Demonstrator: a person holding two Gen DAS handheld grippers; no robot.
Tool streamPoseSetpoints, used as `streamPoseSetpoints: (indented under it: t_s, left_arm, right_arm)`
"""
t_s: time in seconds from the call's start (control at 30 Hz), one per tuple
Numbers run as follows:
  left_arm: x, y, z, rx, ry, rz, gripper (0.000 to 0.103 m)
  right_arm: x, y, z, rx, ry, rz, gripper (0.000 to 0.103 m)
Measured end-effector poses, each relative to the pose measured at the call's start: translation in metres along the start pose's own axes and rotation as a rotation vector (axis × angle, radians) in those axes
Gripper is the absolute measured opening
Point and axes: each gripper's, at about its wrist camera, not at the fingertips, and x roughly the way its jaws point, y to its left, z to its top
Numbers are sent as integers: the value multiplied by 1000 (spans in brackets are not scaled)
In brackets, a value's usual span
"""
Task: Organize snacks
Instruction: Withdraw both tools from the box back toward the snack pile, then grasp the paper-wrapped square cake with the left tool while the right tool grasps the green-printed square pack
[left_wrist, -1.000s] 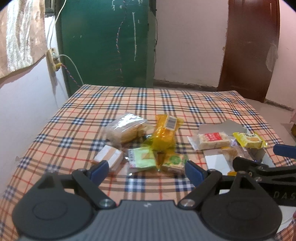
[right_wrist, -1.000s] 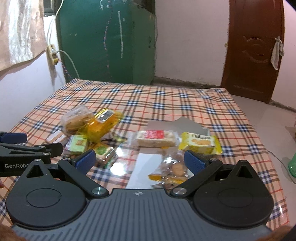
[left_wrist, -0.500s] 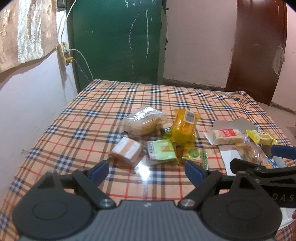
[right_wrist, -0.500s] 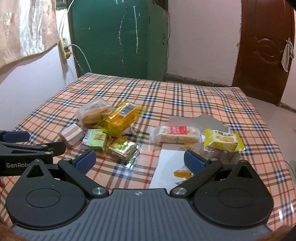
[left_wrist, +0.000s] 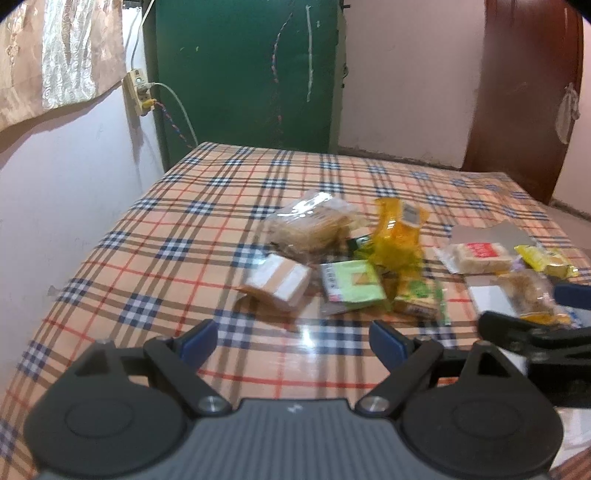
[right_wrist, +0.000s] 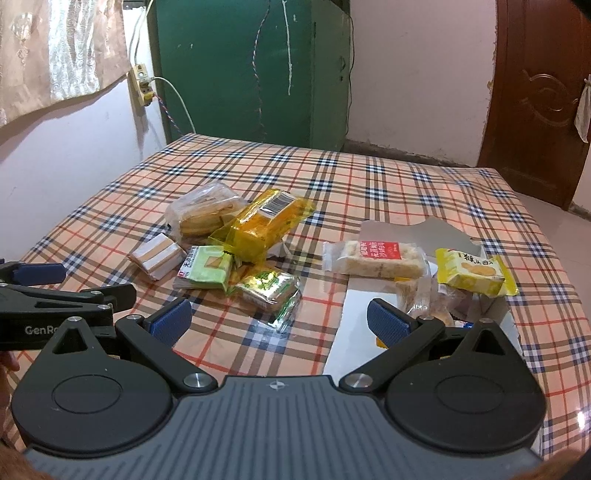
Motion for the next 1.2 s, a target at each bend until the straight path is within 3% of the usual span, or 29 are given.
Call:
streamPoseSetpoints:
  t_s: [0.3,0.67,0.9,1.0,1.07,1.2]
  left_arm:
    - [47,20,13,45,24,74,89]
    - [93,13,27,150,52,22,89]
    - [116,12,30,146,55,-1,88]
    - [117,12,32,125,49,-34,75]
    - [116,10,31,115,41,-51,59]
    - [113,4,29,118,21,-43,48]
  right_arm:
    - [12,-9,-5,33,26,-22,103]
    - [47,-6,-2,44,81,-35,103]
    - [83,-8,2,140,123,-61,103]
    - [99,-7,4,173,135,-58,103]
    - [109,-4,5,186,142,-51,103]
    - [123,3,10,208,139,-56,103]
